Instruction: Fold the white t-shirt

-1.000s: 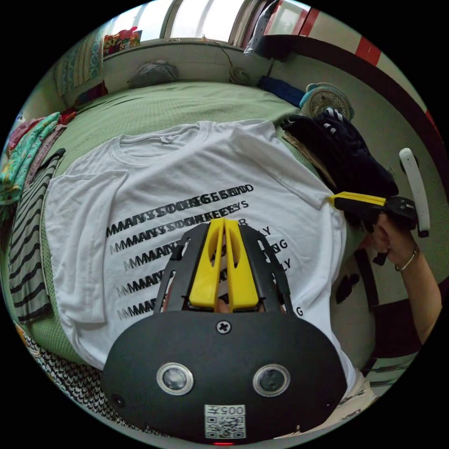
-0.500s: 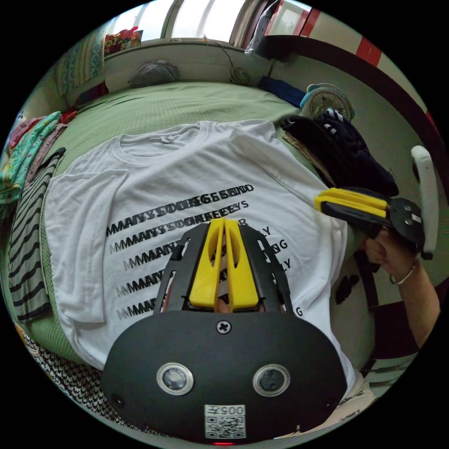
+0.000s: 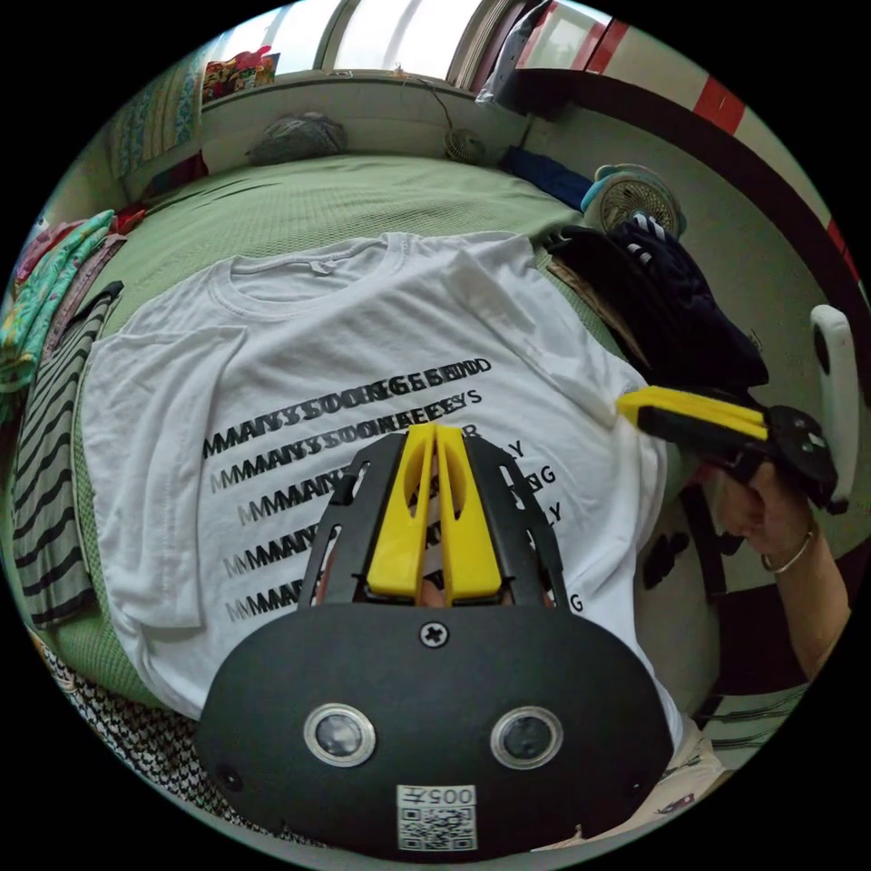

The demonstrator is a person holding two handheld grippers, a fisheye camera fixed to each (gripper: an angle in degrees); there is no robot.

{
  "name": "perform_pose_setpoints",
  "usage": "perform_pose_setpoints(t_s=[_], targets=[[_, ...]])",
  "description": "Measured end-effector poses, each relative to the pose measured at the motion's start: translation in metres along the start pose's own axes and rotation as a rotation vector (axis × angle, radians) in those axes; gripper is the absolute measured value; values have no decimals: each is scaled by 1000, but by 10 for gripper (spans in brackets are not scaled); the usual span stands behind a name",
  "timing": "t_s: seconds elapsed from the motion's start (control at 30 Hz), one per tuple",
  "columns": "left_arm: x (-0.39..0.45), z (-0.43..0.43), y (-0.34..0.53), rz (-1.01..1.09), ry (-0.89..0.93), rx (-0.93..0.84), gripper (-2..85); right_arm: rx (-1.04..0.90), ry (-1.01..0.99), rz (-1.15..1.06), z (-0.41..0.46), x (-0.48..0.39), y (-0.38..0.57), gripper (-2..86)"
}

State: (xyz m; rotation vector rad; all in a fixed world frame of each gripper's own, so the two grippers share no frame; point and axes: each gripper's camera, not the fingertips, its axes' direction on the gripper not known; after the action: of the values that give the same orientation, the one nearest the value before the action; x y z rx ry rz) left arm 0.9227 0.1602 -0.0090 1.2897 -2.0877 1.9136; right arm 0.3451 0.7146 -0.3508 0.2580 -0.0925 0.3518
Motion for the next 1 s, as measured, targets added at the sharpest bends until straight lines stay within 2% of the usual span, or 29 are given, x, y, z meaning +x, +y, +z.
perform_pose_setpoints(t_s=[0.07,0.3,0.5,0.63,0.73,0.87,1.0], targets=[[-2,-5,2,-5,8,2,-6,-24,-1,11,4,0,2,45],[-6,-17,6,-5,6,-5,-6,185,18,-76,-30,-24,-16,59],[-10,-31,11,-5,5,-1,-7,276,57,-119,-6,-46,-65,60],[-19,-41,14,-17,34,-6,-6,223,91,-92,22,-50,-91,62],[-25,-49,15,-26,60,-13,-6,139,154,-22,40,-45,-102,23],[-32,-60,17,-31,71,-19,-6,207,-1,-4,19,-40,-89,-8],[-34,-72,20,-16,54,-20,-6,167,-119,5,5,-35,-78,25]])
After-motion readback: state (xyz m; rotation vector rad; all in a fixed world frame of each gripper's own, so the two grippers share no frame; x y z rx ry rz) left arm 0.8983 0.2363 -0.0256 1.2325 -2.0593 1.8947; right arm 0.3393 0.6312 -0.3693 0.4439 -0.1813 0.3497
